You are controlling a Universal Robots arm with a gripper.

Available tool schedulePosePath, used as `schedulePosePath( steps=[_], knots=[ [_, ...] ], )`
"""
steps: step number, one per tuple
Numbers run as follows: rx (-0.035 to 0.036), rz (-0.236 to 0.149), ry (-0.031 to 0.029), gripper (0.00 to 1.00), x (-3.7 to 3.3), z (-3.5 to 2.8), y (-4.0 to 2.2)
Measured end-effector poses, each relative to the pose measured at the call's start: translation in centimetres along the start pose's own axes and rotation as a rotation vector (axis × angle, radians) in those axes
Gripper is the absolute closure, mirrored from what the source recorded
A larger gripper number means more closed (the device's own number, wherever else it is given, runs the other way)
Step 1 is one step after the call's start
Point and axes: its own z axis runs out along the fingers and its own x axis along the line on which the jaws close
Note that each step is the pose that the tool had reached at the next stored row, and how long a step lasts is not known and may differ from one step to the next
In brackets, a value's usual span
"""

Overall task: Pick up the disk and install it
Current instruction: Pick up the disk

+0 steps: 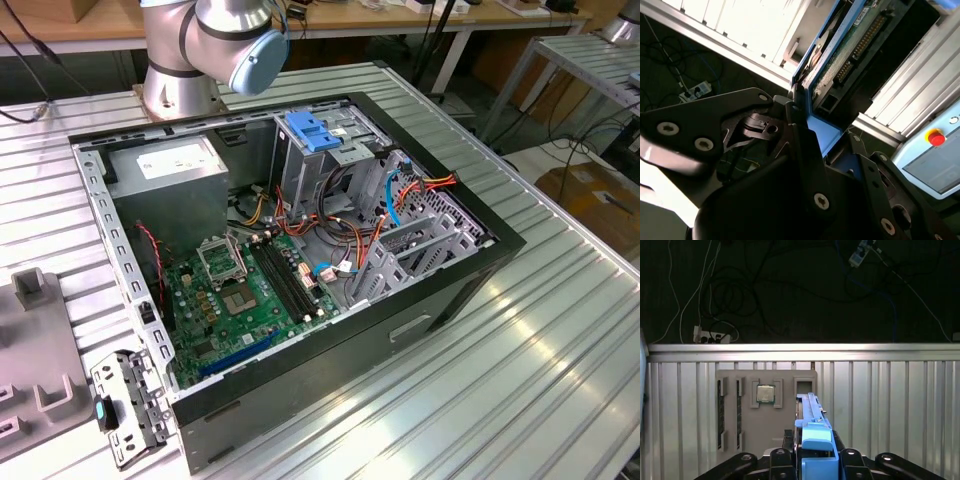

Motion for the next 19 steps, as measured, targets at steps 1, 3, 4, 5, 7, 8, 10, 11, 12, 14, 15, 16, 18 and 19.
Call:
schedulePosePath(
  steps=[1, 3, 4, 5, 7, 8, 10, 11, 12, 14, 15, 16, 18, 19],
  knots=[
    [0.0, 0.0, 0.0, 0.63, 0.0, -0.09, 0.0],
    [0.0, 0.0, 0.0, 0.63, 0.0, -0.27, 0.0],
    [-0.0001, 0.0, 0.0, 0.63, 0.0, -0.33, -0.01],
    [0.0, 0.0, -0.0001, 0.63, 0.0, -0.37, -0.01],
    [-0.0001, 0.0, 0.0, 0.63, 0.0, -0.55, -0.02],
    [-0.0001, 0.0, 0.0, 0.63, 0.0, -0.62, -0.02],
    [-0.0003, 0.0, 0.0, 0.63, 0.0, -0.81, -0.03],
    [-0.0004, 0.0, 0.0, 0.63, 0.0, -0.87, -0.03],
    [-0.0005, 0.0, 0.0, 0.63, 0.0, -0.97, -0.03],
    [-0.0006, 0.0, 0.0, 0.63, 0.0, -1.21, -0.04],
    [-0.0007, 0.0, 0.0, 0.63, 0.0, -1.35, -0.04],
    [-0.0007, 0.0, 0.0, 0.63, 0.0, -1.5, -0.04],
    [-0.0009, 0.0, 0.0, 0.63, 0.0, -1.66, -0.04],
    [-0.0008, 0.0, 0.0, 0.63, 0.0, -1.74, -0.05]
  ],
)
